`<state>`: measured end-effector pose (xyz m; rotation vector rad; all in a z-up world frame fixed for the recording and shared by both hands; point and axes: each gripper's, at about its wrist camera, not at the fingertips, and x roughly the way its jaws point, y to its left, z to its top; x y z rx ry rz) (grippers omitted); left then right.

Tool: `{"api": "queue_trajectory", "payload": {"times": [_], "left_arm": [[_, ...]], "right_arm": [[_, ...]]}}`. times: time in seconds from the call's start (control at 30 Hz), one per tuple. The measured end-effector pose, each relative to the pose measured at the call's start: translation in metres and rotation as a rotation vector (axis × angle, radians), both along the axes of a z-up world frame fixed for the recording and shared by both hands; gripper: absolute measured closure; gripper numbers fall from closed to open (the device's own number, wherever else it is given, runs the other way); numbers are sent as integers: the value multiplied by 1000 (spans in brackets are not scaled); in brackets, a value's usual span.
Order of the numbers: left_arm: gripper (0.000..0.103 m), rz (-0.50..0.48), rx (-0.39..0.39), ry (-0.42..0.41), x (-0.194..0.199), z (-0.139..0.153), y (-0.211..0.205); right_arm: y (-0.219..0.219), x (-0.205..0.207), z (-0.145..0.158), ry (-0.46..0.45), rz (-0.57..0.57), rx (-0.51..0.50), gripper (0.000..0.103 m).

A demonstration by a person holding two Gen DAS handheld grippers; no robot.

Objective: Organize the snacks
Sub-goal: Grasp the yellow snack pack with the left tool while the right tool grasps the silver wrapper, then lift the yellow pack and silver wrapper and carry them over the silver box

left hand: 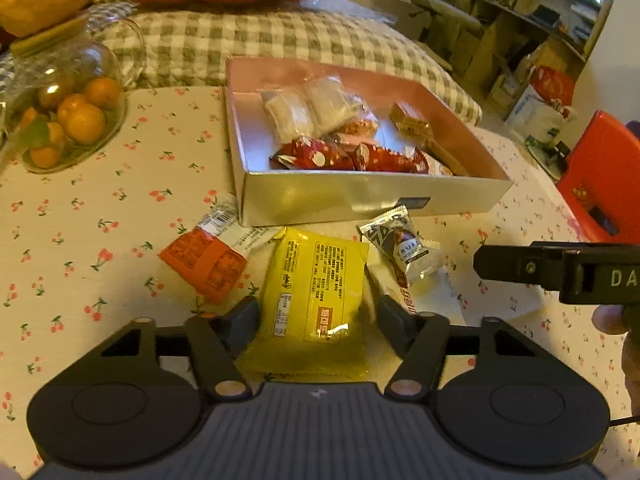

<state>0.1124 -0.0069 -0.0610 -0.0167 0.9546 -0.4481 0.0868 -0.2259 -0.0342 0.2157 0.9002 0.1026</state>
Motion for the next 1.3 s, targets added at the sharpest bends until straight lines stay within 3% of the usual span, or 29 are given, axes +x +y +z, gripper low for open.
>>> {"api": "queue_trajectory", "payload": {"times": [0.23, 0.8, 1.17, 1.3], "left_arm": [[56, 6, 26, -12, 0, 1, 2], [57, 64, 66, 16, -5, 6, 32], [57, 80, 69, 28, -7, 7, 41], [57, 81, 75, 28, -8, 8, 40]], "right_arm": [[4, 5, -3, -6, 9, -3, 12], [38, 12, -15, -88, 121, -24, 15], [56, 19, -28, -92, 152, -105, 50], [54, 19, -29, -97, 147, -125, 68]]}}
